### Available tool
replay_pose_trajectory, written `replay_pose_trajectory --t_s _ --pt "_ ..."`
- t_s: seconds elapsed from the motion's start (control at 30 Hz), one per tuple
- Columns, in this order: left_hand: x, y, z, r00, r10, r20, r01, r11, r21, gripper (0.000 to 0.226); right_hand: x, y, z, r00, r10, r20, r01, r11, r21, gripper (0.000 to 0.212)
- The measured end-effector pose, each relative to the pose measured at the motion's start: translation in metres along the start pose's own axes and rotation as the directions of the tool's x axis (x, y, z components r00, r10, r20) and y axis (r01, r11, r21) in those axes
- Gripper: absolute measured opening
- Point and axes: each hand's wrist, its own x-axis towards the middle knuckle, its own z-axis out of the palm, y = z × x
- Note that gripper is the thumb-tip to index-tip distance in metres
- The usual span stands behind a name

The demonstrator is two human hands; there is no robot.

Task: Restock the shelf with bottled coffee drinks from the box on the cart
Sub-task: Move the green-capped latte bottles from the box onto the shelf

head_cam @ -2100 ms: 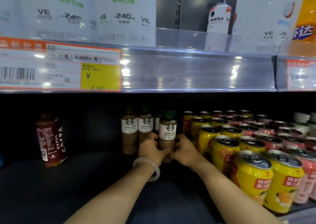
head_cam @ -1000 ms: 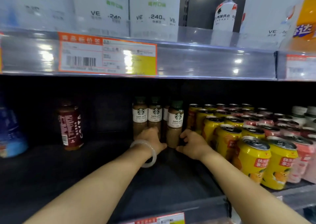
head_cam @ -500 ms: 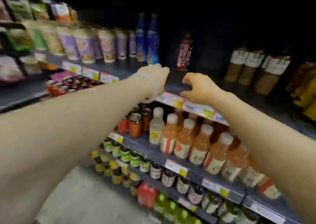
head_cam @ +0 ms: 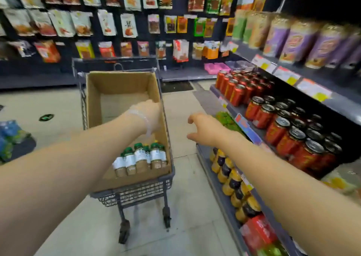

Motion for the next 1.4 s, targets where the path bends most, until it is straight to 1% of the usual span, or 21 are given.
replay_pose_trajectory --t_s 0.07,0.13,0.2,0.27,0.37,0.43,0.5,0.6,0.67,0.77,0.83,0.93,1.0,1.1,1.13,1.17,1.23,1.33,1.4 --pt "-0.005 -0.044 0.022 0.993 -0.091 0.076 0.093 0.995 -0.027 0.051 0.028 -0.030 0.025 0.997 -0.038 0.074 0.035 0.999 0.035 0.044" --pt "-0.008 -0.082 0.045 0.977 -0.153 0.148 0.165 0.984 -0.069 0.049 0.057 -0.054 0.051 0.988 -0.051 0.145 0.043 0.998 0.055 0.043" --pt "-0.004 -0.120 0.071 0.956 -0.194 0.221 0.220 0.970 -0.100 0.048 0.089 -0.074 0.079 0.975 -0.053 0.215 0.042 0.998 0.053 0.044" --pt "-0.001 -0.141 0.096 0.940 -0.212 0.269 0.250 0.961 -0.116 0.048 0.111 -0.081 0.105 0.965 -0.026 0.263 0.014 0.999 0.049 0.044" --pt "0.010 -0.167 0.130 0.920 -0.211 0.329 0.273 0.949 -0.156 0.047 0.142 -0.086 0.151 0.944 0.047 0.328 -0.070 0.996 0.057 0.047" --pt "0.021 -0.181 0.154 0.899 -0.204 0.387 0.294 0.937 -0.189 0.051 0.160 -0.088 0.186 0.911 0.099 0.400 -0.140 0.987 0.074 0.047" --pt "0.031 -0.191 0.176 0.880 -0.191 0.434 0.308 0.926 -0.217 0.048 0.174 -0.091 0.218 0.884 0.131 0.449 -0.200 0.974 0.110 0.051" --pt "0.043 -0.202 0.204 0.858 -0.196 0.475 0.350 0.899 -0.263 0.047 0.194 -0.092 0.257 0.849 0.197 0.491 -0.301 0.943 0.141 0.069" --pt "0.050 -0.209 0.218 0.844 -0.214 0.491 0.388 0.877 -0.284 0.045 0.207 -0.092 0.270 0.825 0.263 0.500 -0.389 0.906 0.165 0.081" --pt "0.056 -0.219 0.235 0.819 -0.250 0.516 0.451 0.836 -0.312 0.044 0.224 -0.087 0.288 0.765 0.353 0.539 -0.518 0.834 0.189 0.088" --pt "0.059 -0.225 0.244 0.813 -0.258 0.522 0.478 0.809 -0.343 0.043 0.229 -0.086 0.298 0.724 0.381 0.575 -0.566 0.805 0.178 0.082" --pt "0.063 -0.229 0.253 0.796 -0.300 0.526 0.517 0.789 -0.333 0.036 0.230 -0.086 0.312 0.700 0.403 0.590 -0.608 0.770 0.195 0.061" --pt "0.068 -0.232 0.257 0.762 -0.351 0.544 0.571 0.760 -0.310 0.029 0.229 -0.085 0.315 0.700 0.426 0.573 -0.645 0.722 0.250 0.050" --pt "0.072 -0.233 0.263 0.694 -0.417 0.587 0.668 0.678 -0.308 0.021 0.228 -0.085 0.308 0.727 0.437 0.530 -0.650 0.688 0.323 0.056" --pt "0.072 -0.234 0.264 0.674 -0.435 0.597 0.697 0.643 -0.318 0.015 0.228 -0.085 0.304 0.743 0.431 0.512 -0.640 0.681 0.357 0.057" --pt "0.072 -0.233 0.265 0.648 -0.455 0.611 0.729 0.603 -0.324 0.016 0.229 -0.087 0.298 0.762 0.414 0.498 -0.624 0.677 0.391 0.056" --pt "0.071 -0.234 0.268 0.617 -0.475 0.627 0.769 0.531 -0.355 0.024 0.232 -0.088 0.288 0.790 0.385 0.477 -0.596 0.666 0.449 0.051" --pt "0.071 -0.233 0.277 0.567 -0.493 0.659 0.818 0.429 -0.383 0.052 0.237 -0.094 0.276 0.827 0.354 0.436 -0.548 0.682 0.484 0.049" --pt "0.069 -0.231 0.282 0.525 -0.510 0.681 0.850 0.344 -0.398 0.069 0.235 -0.098 0.274 0.829 0.337 0.446 -0.541 0.684 0.489 0.050"
